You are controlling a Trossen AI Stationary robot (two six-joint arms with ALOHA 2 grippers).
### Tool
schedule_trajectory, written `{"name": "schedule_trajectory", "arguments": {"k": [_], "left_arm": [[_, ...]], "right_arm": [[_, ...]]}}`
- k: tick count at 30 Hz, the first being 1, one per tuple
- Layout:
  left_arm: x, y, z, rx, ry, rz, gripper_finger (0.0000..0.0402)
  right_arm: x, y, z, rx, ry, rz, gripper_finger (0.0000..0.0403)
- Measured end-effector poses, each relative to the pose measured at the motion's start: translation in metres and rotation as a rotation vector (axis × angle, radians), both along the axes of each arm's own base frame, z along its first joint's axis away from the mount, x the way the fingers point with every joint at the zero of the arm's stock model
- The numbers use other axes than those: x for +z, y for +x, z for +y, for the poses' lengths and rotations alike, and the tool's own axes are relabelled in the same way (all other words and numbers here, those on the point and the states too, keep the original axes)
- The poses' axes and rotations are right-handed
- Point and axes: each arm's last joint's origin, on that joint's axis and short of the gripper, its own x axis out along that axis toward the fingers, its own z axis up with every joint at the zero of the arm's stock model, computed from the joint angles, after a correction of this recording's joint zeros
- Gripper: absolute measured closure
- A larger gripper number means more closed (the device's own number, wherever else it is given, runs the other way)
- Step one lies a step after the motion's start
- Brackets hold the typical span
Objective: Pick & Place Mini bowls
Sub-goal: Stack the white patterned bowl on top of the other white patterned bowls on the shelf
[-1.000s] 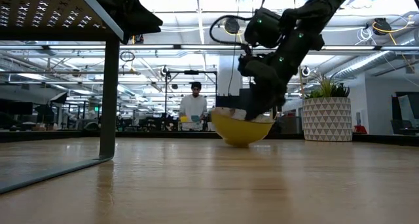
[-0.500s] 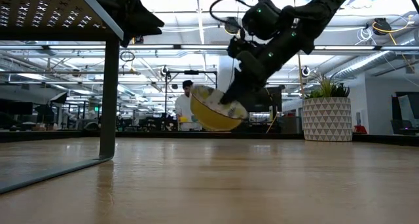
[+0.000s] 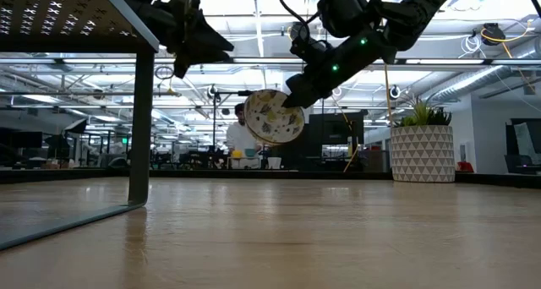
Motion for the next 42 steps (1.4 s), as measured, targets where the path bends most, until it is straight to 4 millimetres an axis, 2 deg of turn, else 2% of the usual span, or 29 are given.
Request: {"name": "schedule_trajectory", "arguments": {"k": [4, 9, 12, 26, 34, 42], "left_arm": [[-0.007, 0.006, 0.001, 0.015, -0.005, 0.016, 0.0282], [-0.013, 0.009, 0.007, 0.185, -0.020, 0.040, 0.0282], [-0.018, 0.011, 0.009, 0.228, -0.018, 0.059, 0.0282], [-0.037, 0.038, 0.010, 0.185, 0.087, 0.026, 0.0282], [-0.047, 0.042, 0.013, 0.267, 0.101, 0.061, 0.0282], [-0.048, 0.042, 0.014, 0.287, 0.150, 0.084, 0.0282]], "right_arm": [[0.006, 0.000, -0.002, -0.050, -0.080, -0.011, 0.0402], [0.014, 0.003, -0.003, -0.038, -0.127, -0.074, 0.0402], [0.017, 0.003, -0.003, -0.036, -0.140, -0.096, 0.0402], [0.017, 0.003, -0.003, -0.034, -0.141, -0.101, 0.0403], [0.017, 0.003, -0.003, -0.040, -0.139, -0.101, 0.0403], [0.018, 0.003, -0.003, -0.043, -0.137, -0.107, 0.0403]]}}
